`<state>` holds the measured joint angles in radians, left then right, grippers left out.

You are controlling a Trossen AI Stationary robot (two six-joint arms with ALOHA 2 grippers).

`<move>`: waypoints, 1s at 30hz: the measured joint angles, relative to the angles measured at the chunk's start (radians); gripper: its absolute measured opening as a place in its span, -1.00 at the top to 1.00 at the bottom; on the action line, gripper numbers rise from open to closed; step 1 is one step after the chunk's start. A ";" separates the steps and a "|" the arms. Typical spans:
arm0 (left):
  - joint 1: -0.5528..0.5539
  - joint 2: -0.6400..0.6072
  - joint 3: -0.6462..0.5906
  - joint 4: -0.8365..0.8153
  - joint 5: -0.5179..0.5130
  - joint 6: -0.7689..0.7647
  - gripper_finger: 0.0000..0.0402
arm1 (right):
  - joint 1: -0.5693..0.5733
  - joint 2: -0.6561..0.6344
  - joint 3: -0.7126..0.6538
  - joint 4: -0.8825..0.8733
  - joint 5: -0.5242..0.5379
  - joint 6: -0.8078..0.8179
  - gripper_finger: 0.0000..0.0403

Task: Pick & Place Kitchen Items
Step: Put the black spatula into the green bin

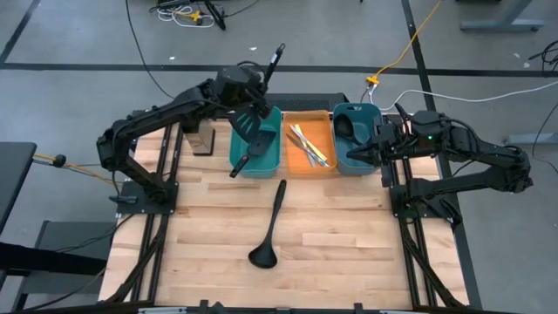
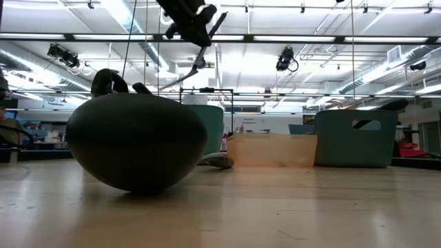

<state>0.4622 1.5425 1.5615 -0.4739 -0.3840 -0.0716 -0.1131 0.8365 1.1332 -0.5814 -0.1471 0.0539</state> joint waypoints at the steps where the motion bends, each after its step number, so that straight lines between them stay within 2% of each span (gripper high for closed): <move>1: 0.004 0.000 -0.022 0.026 0.000 -0.005 0.61 | 0.000 0.000 0.000 -0.002 0.000 -0.007 0.97; 16: 0.072 0.000 -0.297 0.303 -0.019 -0.158 0.61 | 0.000 0.000 0.000 -0.012 0.020 -0.011 0.97; 22: 0.092 0.016 -0.333 0.316 0.011 -0.158 0.61 | 0.000 0.001 0.000 -0.012 0.067 -0.011 0.97; 30: 0.100 0.015 -0.390 0.360 0.011 -0.206 0.61 | 0.000 0.012 0.000 -0.010 0.070 -0.011 0.97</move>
<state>0.5623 1.5578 1.1715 -0.1134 -0.3728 -0.2772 -0.1135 0.8481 1.1332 -0.5918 -0.0772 0.0433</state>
